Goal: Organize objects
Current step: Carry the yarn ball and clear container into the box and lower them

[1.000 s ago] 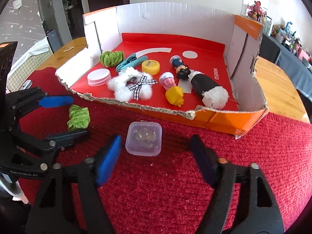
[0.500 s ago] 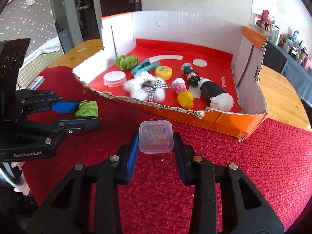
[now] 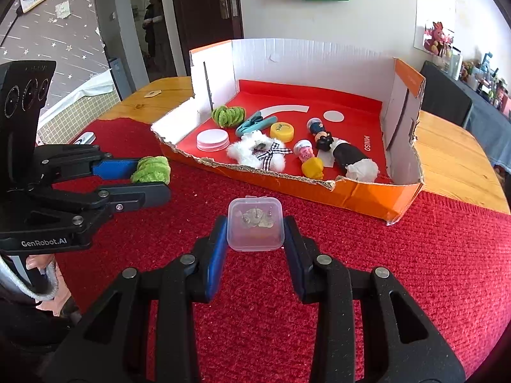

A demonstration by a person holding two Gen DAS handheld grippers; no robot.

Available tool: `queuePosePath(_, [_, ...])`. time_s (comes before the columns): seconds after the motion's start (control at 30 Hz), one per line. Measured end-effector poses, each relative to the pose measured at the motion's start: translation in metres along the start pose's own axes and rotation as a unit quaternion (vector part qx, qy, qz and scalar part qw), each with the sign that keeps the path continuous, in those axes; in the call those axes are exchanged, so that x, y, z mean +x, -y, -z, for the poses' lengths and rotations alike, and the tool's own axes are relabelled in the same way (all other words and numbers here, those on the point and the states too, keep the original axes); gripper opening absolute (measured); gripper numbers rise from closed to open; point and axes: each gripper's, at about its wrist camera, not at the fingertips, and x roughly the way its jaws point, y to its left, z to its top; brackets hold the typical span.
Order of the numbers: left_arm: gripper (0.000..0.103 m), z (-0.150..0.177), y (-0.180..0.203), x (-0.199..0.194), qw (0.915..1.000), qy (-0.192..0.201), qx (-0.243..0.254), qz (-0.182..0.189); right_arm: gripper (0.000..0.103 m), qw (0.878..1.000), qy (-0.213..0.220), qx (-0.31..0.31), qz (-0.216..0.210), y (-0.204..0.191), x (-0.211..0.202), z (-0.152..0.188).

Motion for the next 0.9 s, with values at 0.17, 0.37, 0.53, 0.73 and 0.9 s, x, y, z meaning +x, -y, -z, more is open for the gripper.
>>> queuePosePath(0.17, [0.034, -0.009, 0.004, -0.006, 1.0, 0.008, 0.004, 0.002, 0.033, 1.0, 0.013, 0.009, -0.004, 0.006, -0.01, -0.007])
queuePosePath(0.37, [0.034, -0.042, 0.001, 0.007, 1.0, 0.005, 0.005, 0.007, 0.033, 0.999, 0.023, 0.019, 0.023, 0.023, -0.015, -0.036])
queuePosePath(0.53, [0.034, -0.082, -0.007, 0.034, 0.9999, -0.009, 0.012, 0.006, 0.033, 0.998, 0.013, 0.023, 0.065, 0.043, 0.003, -0.067])
queuePosePath(0.73, [0.034, -0.127, -0.022, 0.077, 0.999, -0.04, 0.015, 0.013, 0.033, 0.994, -0.011, 0.036, 0.104, 0.066, 0.034, -0.097])
queuePosePath(0.9, [0.034, -0.146, -0.033, 0.115, 0.9968, -0.077, 0.017, 0.009, 0.033, 0.99, -0.042, 0.042, 0.129, 0.078, 0.06, -0.111])
